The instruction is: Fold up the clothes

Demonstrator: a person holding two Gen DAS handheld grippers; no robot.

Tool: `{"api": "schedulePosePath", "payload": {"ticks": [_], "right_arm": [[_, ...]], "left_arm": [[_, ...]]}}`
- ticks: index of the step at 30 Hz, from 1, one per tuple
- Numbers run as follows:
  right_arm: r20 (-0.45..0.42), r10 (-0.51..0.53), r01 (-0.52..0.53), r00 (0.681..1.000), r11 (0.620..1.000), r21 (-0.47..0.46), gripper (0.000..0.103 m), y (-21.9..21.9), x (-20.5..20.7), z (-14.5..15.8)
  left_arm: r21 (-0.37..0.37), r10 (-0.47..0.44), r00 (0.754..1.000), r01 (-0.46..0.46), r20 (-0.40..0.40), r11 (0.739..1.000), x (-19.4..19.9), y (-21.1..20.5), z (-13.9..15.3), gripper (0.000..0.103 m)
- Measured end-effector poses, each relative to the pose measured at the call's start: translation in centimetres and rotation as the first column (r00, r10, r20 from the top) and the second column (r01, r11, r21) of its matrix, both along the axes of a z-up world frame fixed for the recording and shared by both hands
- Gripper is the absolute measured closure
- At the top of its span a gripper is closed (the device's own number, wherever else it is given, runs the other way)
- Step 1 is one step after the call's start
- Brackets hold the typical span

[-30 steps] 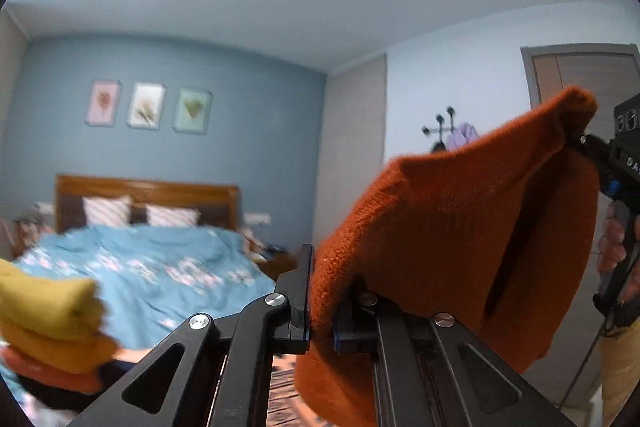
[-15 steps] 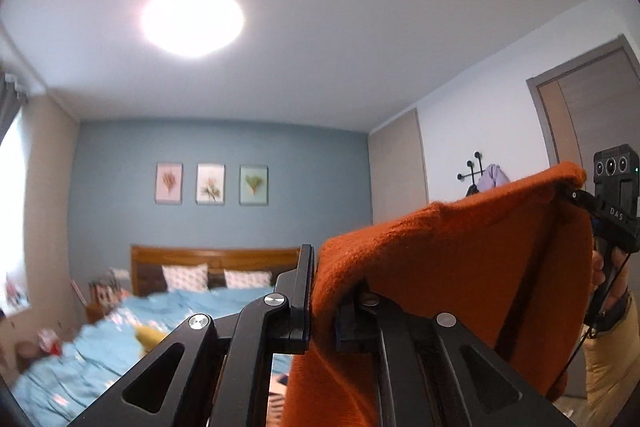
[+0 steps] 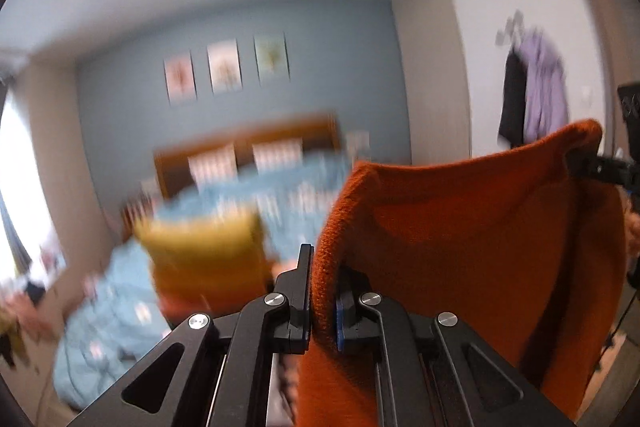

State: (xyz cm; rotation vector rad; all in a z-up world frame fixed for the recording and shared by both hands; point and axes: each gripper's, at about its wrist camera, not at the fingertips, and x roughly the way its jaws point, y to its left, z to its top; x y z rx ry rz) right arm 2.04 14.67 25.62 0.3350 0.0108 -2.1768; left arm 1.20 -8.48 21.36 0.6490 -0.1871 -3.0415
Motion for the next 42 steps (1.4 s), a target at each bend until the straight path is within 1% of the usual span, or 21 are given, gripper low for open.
{"api": "schedulePosePath", "payload": {"ticks": [2, 4, 5, 8, 10, 12, 13, 14, 15, 16, 17, 18, 21, 22, 23, 28, 31, 35, 38, 40, 42], "right_arm": [[0.114, -0.034, 0.028, 0.993, 0.998, 0.049, 0.089, -0.4, -4.2, -4.8], [0.235, -0.073, 0.051, 0.969, 0.994, 0.097, 0.088, -0.9, -8.4, -10.6], [0.267, -0.096, 0.067, 0.959, 0.991, 0.118, 0.088, -0.8, -9.7, -12.4], [0.414, -0.174, 0.101, 0.893, 0.976, 0.191, 0.088, -1.6, -14.8, -19.7], [0.452, -0.225, 0.130, 0.863, 0.964, 0.231, 0.088, -1.6, -16.8, -23.4], [0.501, -0.255, 0.148, 0.827, 0.958, 0.244, 0.088, -1.2, -19.3, -26.0], [0.522, -0.256, 0.154, 0.814, 0.961, 0.231, 0.088, -1.0, -19.9, -26.5], [0.533, -0.252, 0.151, 0.808, 0.962, 0.227, 0.087, -1.1, -20.1, -26.9], [0.541, -0.257, 0.155, 0.801, 0.961, 0.227, 0.083, -1.0, -20.8, -27.4], [0.547, -0.266, 0.163, 0.794, 0.960, 0.230, 0.080, -0.8, -21.7, -28.0], [0.547, -0.283, 0.178, 0.788, 0.955, 0.238, 0.074, -0.8, -22.2, -28.3], [0.544, -0.307, 0.202, 0.781, 0.948, 0.245, 0.072, -0.5, -22.6, -28.4], [0.558, -0.322, 0.240, 0.765, 0.946, 0.217, 0.052, 0.8, -22.2, -26.9], [0.557, -0.320, 0.255, 0.766, 0.947, 0.195, 0.049, 1.8, -21.7, -26.6], [0.552, -0.316, 0.256, 0.772, 0.949, 0.184, 0.048, 2.4, -21.2, -26.1], [0.519, -0.216, 0.153, 0.827, 0.975, 0.163, 0.041, 4.3, -14.0, -24.0], [0.503, -0.162, 0.075, 0.849, 0.979, 0.189, 0.040, 4.2, -8.5, -24.4], [0.534, -0.129, 0.008, 0.836, 0.975, 0.223, 0.040, 3.8, -2.0, -26.7], [0.551, -0.153, 0.026, 0.821, 0.973, 0.231, 0.040, 3.7, 0.4, -28.4], [0.559, -0.114, 0.005, 0.822, 0.981, 0.192, 0.040, 3.4, 1.3, -28.9], [0.552, -0.137, 0.024, 0.822, 0.978, 0.207, 0.040, 2.7, 1.5, -29.4]], "left_arm": [[0.019, -0.019, 0.992, 0.016, 0.126, 1.000, -3.6, 0.4, -5.5, 0.095], [0.065, -0.036, 0.962, 0.019, 0.270, 0.998, -7.0, 0.3, -11.3, 0.095], [0.081, -0.041, 0.952, 0.017, 0.303, 0.997, -7.9, -0.1, -12.2, 0.095], [0.090, -0.028, 0.917, -0.009, 0.397, 0.996, -12.1, 0.0, -17.8, 0.095], [0.110, -0.020, 0.896, -0.033, 0.445, 0.993, -14.4, -0.1, -20.4, 0.095], [0.109, -0.012, 0.886, -0.044, 0.464, 0.993, -13.5, -0.3, -20.6, 0.094], [0.103, -0.005, 0.884, -0.048, 0.467, 0.994, -11.9, -0.2, -20.1, 0.094], [0.115, -0.007, 0.878, -0.055, 0.478, 0.992, -12.1, -0.5, -20.8, 0.086], [0.130, -0.008, 0.870, -0.064, 0.493, 0.989, -12.4, -0.9, -21.1, 0.066], [0.137, 0.002, 0.869, -0.080, 0.495, 0.987, -12.7, -1.4, -21.0, 0.055], [0.148, 0.014, 0.876, -0.097, 0.482, 0.984, -12.7, -2.0, -21.4, 0.036], [0.158, 0.012, 0.882, -0.098, 0.471, 0.983, -12.5, -2.4, -21.6, 0.026], [0.199, -0.031, 0.886, -0.070, 0.463, 0.978, -11.2, -2.3, -21.0, 0.025], [0.205, -0.048, 0.886, -0.053, 0.461, 0.977, -10.4, -2.3, -20.9, 0.023], [0.203, -0.059, 0.884, -0.041, 0.464, 0.978, -10.1, -2.1, -21.1, 0.019], [0.173, -0.126, 0.869, 0.047, 0.479, 0.984, -7.0, -1.1, -21.9, 0.019], [0.180, -0.168, 0.864, 0.092, 0.474, 0.979, -4.1, -0.6, -22.4, 0.019], [0.183, -0.193, 0.861, 0.118, 0.471, 0.976, -1.0, 0.3, -23.0, 0.019], [0.194, -0.206, 0.864, 0.129, 0.459, 0.973, 0.9, 0.8, -23.0, 0.019], [0.216, -0.215, 0.871, 0.129, 0.442, 0.968, 1.9, 0.8, -22.8, 0.019], [0.235, -0.215, 0.878, 0.122, 0.426, 0.964, 2.6, 0.8, -22.6, 0.019]]}}
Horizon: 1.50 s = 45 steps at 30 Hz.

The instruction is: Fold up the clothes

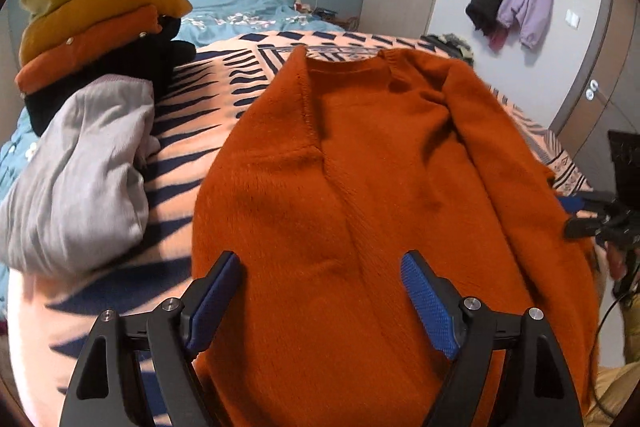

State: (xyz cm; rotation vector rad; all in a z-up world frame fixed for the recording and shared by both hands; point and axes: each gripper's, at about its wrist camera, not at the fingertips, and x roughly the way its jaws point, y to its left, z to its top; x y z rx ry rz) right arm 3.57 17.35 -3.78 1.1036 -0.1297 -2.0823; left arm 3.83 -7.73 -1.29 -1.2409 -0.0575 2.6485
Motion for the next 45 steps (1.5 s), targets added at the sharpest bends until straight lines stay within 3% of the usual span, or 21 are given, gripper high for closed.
{"api": "schedulePosePath", "payload": {"ticks": [2, 4, 6, 8, 10, 12, 16, 17, 18, 19, 22, 25, 29, 34, 36, 40, 44, 45], "right_arm": [[-0.025, 0.014, -0.014, 1.000, 1.000, -0.001, 0.041, -1.1, 0.4, -0.1], [-0.062, 0.046, -0.046, 0.997, 0.999, -0.008, 0.056, -2.1, 1.1, 0.3], [-0.105, 0.065, -0.064, 0.992, 0.998, 0.009, 0.089, -2.9, 2.0, 0.6], [-0.111, 0.085, -0.085, 0.990, 0.996, 0.006, 0.088, -3.2, 2.5, 0.4], [-0.063, 0.079, -0.081, 0.995, 0.996, -0.028, 0.079, -3.0, 2.5, -0.3], [-0.026, 0.040, -0.040, 0.999, 0.999, -0.033, 0.061, -2.6, 2.4, -1.2], [-0.037, 0.025, -0.027, 0.999, 0.999, -0.044, 0.060, -2.4, 3.6, -1.7], [-0.046, 0.024, -0.026, 0.999, 0.999, -0.036, 0.063, -2.6, 3.8, -1.7], [-0.065, 0.020, -0.021, 0.998, 1.000, -0.014, 0.084, -2.9, 4.0, -1.5], [-0.076, 0.023, -0.023, 0.997, 1.000, 0.002, 0.095, -3.2, 4.0, -1.3], [-0.159, 0.018, -0.008, 0.987, 0.998, 0.064, 0.094, -3.0, 4.2, 0.2], [-0.283, -0.013, 0.058, 0.959, 0.986, 0.154, 0.094, -1.5, 3.4, 3.7], [-0.420, -0.078, 0.196, 0.904, 0.950, 0.244, 0.094, 2.1, 1.2, 9.4], [-0.567, -0.189, 0.433, 0.802, 0.837, 0.335, 0.094, 7.7, -2.6, 15.3], [-0.582, -0.207, 0.484, 0.786, 0.793, 0.371, 0.094, 9.5, -4.6, 16.1], [-0.531, -0.250, 0.519, 0.810, 0.726, 0.450, 0.093, 11.7, -9.5, 12.8], [-0.406, -0.299, 0.485, 0.863, 0.715, 0.504, 0.093, 12.5, -13.7, 6.7], [-0.396, -0.313, 0.492, 0.863, 0.694, 0.525, 0.092, 12.5, -14.6, 5.1]], "left_arm": [[0.026, 0.009, 1.000, -0.009, -0.011, 1.000, 0.5, -0.1, 0.0, 0.019], [0.048, 0.018, 1.000, -0.017, -0.017, 0.999, 1.0, -0.2, -0.1, 0.019], [0.069, 0.027, 0.999, -0.026, -0.020, 0.997, 1.4, -0.3, -0.2, 0.019], [0.089, 0.036, 0.999, -0.034, -0.025, 0.995, 1.8, -0.5, -0.4, 0.019], [0.102, 0.045, 0.999, -0.041, -0.030, 0.994, 2.1, -0.7, -0.5, 0.019], [0.110, 0.045, 0.998, -0.041, -0.033, 0.993, 2.4, -0.7, -0.6, 0.019], [0.123, 0.041, 0.999, -0.037, -0.033, 0.992, 2.6, -0.7, -0.7, 0.018], [0.121, 0.041, 0.999, -0.037, -0.034, 0.992, 2.6, -0.6, -0.7, 0.018], [0.118, 0.037, 0.999, -0.033, -0.033, 0.992, 2.6, -0.5, -0.7, 0.018], [0.115, 0.036, 0.999, -0.032, -0.031, 0.993, 2.5, -0.4, -0.7, 0.018], [0.115, 0.035, 0.999, -0.031, -0.031, 0.993, 2.5, -0.4, -0.7, 0.018], [0.117, 0.037, 0.999, -0.033, -0.032, 0.993, 2.4, -0.6, -0.5, 0.018], [0.112, 0.048, 0.998, -0.044, -0.035, 0.993, 2.2, -0.7, -0.3, 0.018], [0.093, 0.058, 0.998, -0.055, -0.031, 0.994, 1.7, -0.6, 0.0, 0.018], [0.086, 0.058, 0.998, -0.055, -0.031, 0.995, 1.4, -0.5, 0.1, 0.018], [0.049, 0.073, 0.997, -0.072, -0.026, 0.996, 0.6, -0.2, 0.0, 0.018], [-0.011, 0.082, 0.996, -0.083, -0.017, 0.997, 0.3, 0.0, -0.3, 0.018], [-0.019, 0.083, 0.996, -0.083, -0.013, 0.996, 0.3, 0.0, -0.3, 0.018]]}}
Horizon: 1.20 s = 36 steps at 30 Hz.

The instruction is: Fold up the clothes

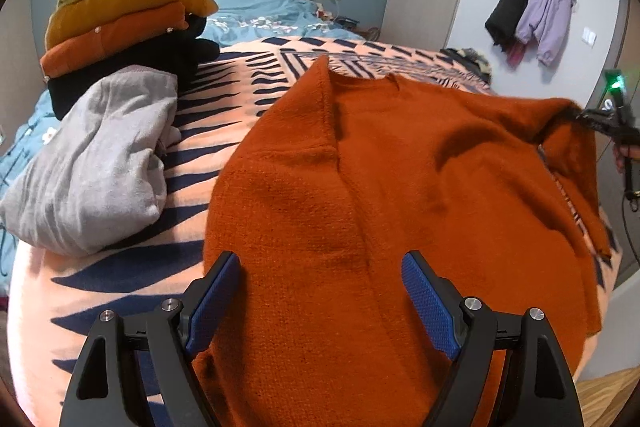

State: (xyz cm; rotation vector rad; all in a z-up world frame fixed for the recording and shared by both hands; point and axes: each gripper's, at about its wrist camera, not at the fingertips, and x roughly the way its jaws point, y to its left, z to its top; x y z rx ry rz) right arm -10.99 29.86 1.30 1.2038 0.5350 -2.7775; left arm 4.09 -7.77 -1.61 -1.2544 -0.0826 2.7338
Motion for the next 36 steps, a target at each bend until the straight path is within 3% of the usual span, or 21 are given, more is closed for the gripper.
{"api": "schedulePosePath", "payload": {"ticks": [2, 5, 8, 10, 12, 16, 23, 28, 29, 30, 32, 36], "right_arm": [[0.053, -0.021, 0.020, 0.998, 0.999, 0.032, 0.088, 0.1, -1.5, -2.9], [0.103, -0.078, 0.078, 0.992, 0.997, 0.008, 0.072, 0.7, -2.6, -5.0], [0.014, -0.102, 0.103, 0.995, 0.994, -0.043, 0.056, 0.7, -1.3, -3.7], [-0.049, -0.088, 0.082, 0.995, 0.991, -0.101, 0.051, 0.1, 0.2, -2.0], [-0.093, -0.044, 0.030, 0.995, 0.988, -0.153, 0.050, -1.2, 1.8, -0.7], [-0.143, 0.105, -0.134, 0.984, 0.967, -0.219, 0.049, -5.0, 5.4, 0.8], [-0.081, 0.421, -0.426, 0.903, 0.859, -0.284, 0.043, -14.4, 9.2, -1.5], [-0.032, 0.523, -0.508, 0.852, 0.810, -0.292, 0.043, -18.9, 10.6, -4.1], [-0.025, 0.528, -0.510, 0.849, 0.805, -0.302, 0.043, -19.5, 10.7, -4.4], [-0.021, 0.532, -0.510, 0.847, 0.799, -0.319, 0.043, -20.0, 10.9, -4.7], [-0.011, 0.542, -0.511, 0.840, 0.785, -0.349, 0.043, -20.4, 11.1, -4.9], [-0.015, 0.555, -0.525, 0.832, 0.778, -0.345, 0.043, -21.4, 12.0, -4.9]], "left_arm": [[-0.039, 0.004, 1.000, -0.004, 0.016, 0.999, 0.1, 0.0, -0.2, 0.018], [-0.091, 0.000, 1.000, 0.002, 0.029, 0.996, 0.6, 0.2, -0.3, 0.018], [-0.074, -0.022, 0.998, 0.026, 0.056, 0.997, 1.9, 0.0, -0.1, 0.018], [-0.050, -0.046, 0.997, 0.049, 0.060, 0.998, 3.1, 0.2, 0.3, 0.018], [-0.015, -0.084, 0.995, 0.085, 0.061, 0.996, 4.6, 0.5, 0.7, 0.018], [-0.039, -0.116, 0.989, 0.121, 0.096, 0.992, 6.4, 1.7, 0.1, 0.018], [-0.198, -0.118, 0.984, 0.143, 0.130, 0.970, 9.2, 3.2, -0.6, 0.019], [-0.234, -0.082, 0.988, 0.111, 0.127, 0.966, 9.7, 2.4, -0.8, 0.043], [-0.245, -0.071, 0.990, 0.100, 0.125, 0.964, 9.7, 2.2, -0.8, 0.053], [-0.251, -0.061, 0.990, 0.091, 0.126, 0.964, 9.7, 2.0, -0.9, 0.070], [-0.255, -0.026, 0.993, 0.055, 0.113, 0.965, 9.5, 1.2, -0.8, 0.085], [-0.225, 0.064, 0.998, -0.057, 0.027, 0.973, 8.9, -1.6, 1.1, 0.088]]}}
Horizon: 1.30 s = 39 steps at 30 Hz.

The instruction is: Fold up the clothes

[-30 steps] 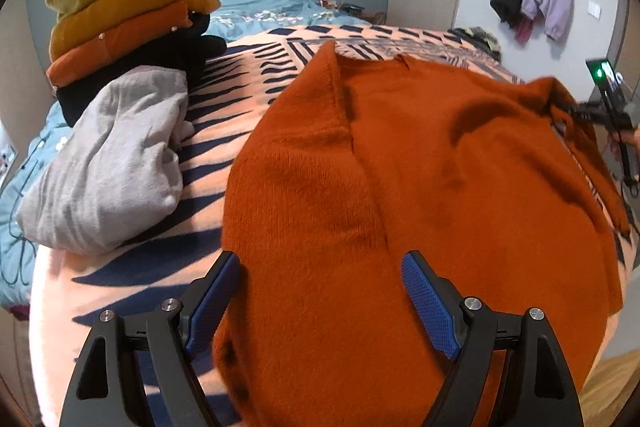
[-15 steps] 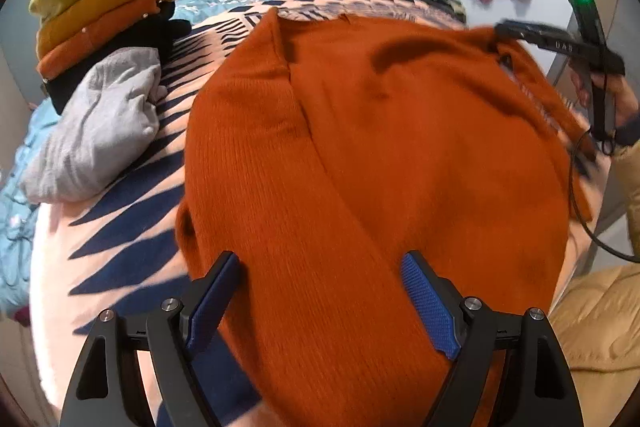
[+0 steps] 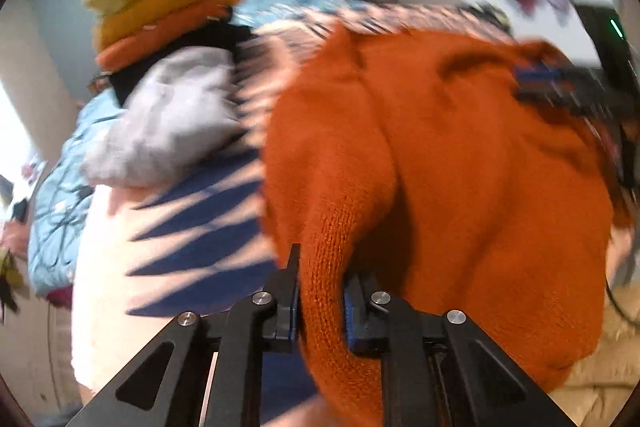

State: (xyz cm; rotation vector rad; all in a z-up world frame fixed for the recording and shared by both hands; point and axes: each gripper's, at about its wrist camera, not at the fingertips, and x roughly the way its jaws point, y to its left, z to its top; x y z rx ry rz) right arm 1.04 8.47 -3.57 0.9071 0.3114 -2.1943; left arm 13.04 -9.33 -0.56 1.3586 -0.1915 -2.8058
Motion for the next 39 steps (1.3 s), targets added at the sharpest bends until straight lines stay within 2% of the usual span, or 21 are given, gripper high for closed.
{"api": "schedulePosePath", "payload": {"ticks": [2, 6, 10, 14, 16, 17, 18, 20, 22, 23, 24, 27, 28, 29, 31, 33, 35, 36, 37, 38, 39], "right_arm": [[-0.005, 0.001, -0.001, 1.000, 1.000, -0.004, 0.043, 0.0, 0.4, 0.3], [-0.011, -0.014, 0.014, 1.000, 1.000, -0.015, 0.043, 0.6, 0.0, 0.9], [0.006, -0.050, 0.050, 0.999, 0.998, -0.033, 0.043, 1.6, -0.9, 1.2], [0.017, -0.030, 0.030, 0.999, 0.999, -0.038, 0.043, 2.1, -0.6, 1.1], [0.011, 0.005, -0.005, 1.000, 1.000, -0.030, 0.043, 1.9, 0.1, 1.0], [0.009, 0.026, -0.025, 1.000, 0.999, -0.029, 0.042, 1.7, 0.5, 1.0], [0.009, 0.050, -0.050, 0.999, 0.998, -0.024, 0.039, 1.4, 1.0, 0.9], [-0.002, 0.127, -0.127, 0.992, 0.992, 0.000, 0.033, 0.4, 2.4, 0.7], [-0.035, 0.179, -0.177, 0.983, 0.983, 0.047, 0.024, -0.6, 4.1, 0.3], [-0.055, 0.211, -0.207, 0.976, 0.976, 0.073, 0.023, -1.2, 5.0, 0.1], [-0.071, 0.242, -0.235, 0.968, 0.968, 0.093, 0.023, -1.7, 5.7, -0.2], [-0.121, 0.290, -0.270, 0.949, 0.950, 0.159, 0.023, -2.8, 7.2, -1.0], [-0.124, 0.293, -0.269, 0.948, 0.946, 0.178, 0.023, -3.1, 7.1, -1.4], [-0.118, 0.295, -0.270, 0.948, 0.945, 0.185, 0.023, -3.3, 7.1, -1.7], [-0.109, 0.288, -0.264, 0.951, 0.944, 0.197, 0.025, -3.6, 6.8, -2.3], [-0.094, 0.269, -0.247, 0.959, 0.950, 0.192, 0.048, -3.6, 6.1, -2.5], [-0.060, 0.242, -0.228, 0.968, 0.958, 0.174, 0.066, -3.3, 5.3, -2.4], [-0.053, 0.232, -0.221, 0.971, 0.962, 0.161, 0.074, -3.0, 5.1, -2.3], [-0.050, 0.226, -0.217, 0.973, 0.965, 0.147, 0.076, -2.8, 5.0, -2.0], [-0.040, 0.216, -0.210, 0.976, 0.970, 0.120, 0.080, -2.4, 4.7, -1.6], [-0.034, 0.208, -0.204, 0.978, 0.974, 0.101, 0.082, -2.1, 4.6, -1.3]], "left_arm": [[0.043, 0.065, 0.996, -0.063, -0.053, 0.997, -0.3, -2.3, 1.3, 0.089], [0.109, 0.211, 0.967, -0.197, -0.142, 0.974, -1.5, -7.6, 4.0, 0.089], [0.088, 0.308, 0.932, -0.296, -0.191, 0.951, -3.5, -11.4, 5.8, 0.089], [0.033, 0.386, 0.908, -0.386, -0.162, 0.922, -6.2, -13.7, 4.9, 0.085], [-0.022, 0.387, 0.915, -0.392, -0.117, 0.920, -7.3, -13.2, 3.4, 0.082], [-0.005, 0.386, 0.916, -0.389, -0.107, 0.921, -7.2, -13.1, 2.6, 0.078], [0.024, 0.376, 0.921, -0.376, -0.097, 0.926, -7.1, -13.0, 2.3, 0.070], [0.136, 0.326, 0.941, -0.312, -0.090, 0.940, -6.0, -12.2, 2.1, 0.058], [0.186, 0.235, 0.960, -0.206, -0.150, 0.961, -4.1, -10.3, 3.0, 0.041], [0.183, 0.197, 0.965, -0.164, -0.175, 0.969, -3.3, -9.5, 3.5, 0.030], [0.178, 0.141, 0.969, -0.105, -0.204, 0.978, -2.3, -8.4, 4.2, 0.025], [0.149, -0.107, 0.961, 0.149, -0.256, 0.977, 0.3, -3.9, 5.0, 0.021], [0.108, -0.204, 0.945, 0.237, -0.256, 0.965, 0.9, -1.8, 4.7, 0.021], [0.072, -0.255, 0.933, 0.281, -0.252, 0.957, 1.2, -0.5, 4.4, 0.021], [-0.032, -0.389, 0.897, 0.391, -0.212, 0.920, 1.6, 3.5, 2.6, 0.021], [-0.095, -0.456, 0.877, 0.446, -0.154, 0.890, 1.1, 6.3, 0.9, 0.021], [-0.180, -0.479, 0.872, 0.457, -0.104, 0.871, 0.5, 8.5, -0.8, 0.022], [-0.206, -0.474, 0.877, 0.450, -0.084, 0.869, 0.1, 9.0, -1.5, 0.030], [-0.217, -0.457, 0.888, 0.437, -0.051, 0.873, -0.7, 9.3, -2.2, 0.039], [-0.194, -0.444, 0.896, 0.430, -0.033, 0.882, -1.2, 9.0, -2.5, 0.058], [-0.156, -0.427, 0.904, 0.417, -0.031, 0.895, -1.5, 8.6, -2.2, 0.067]]}}
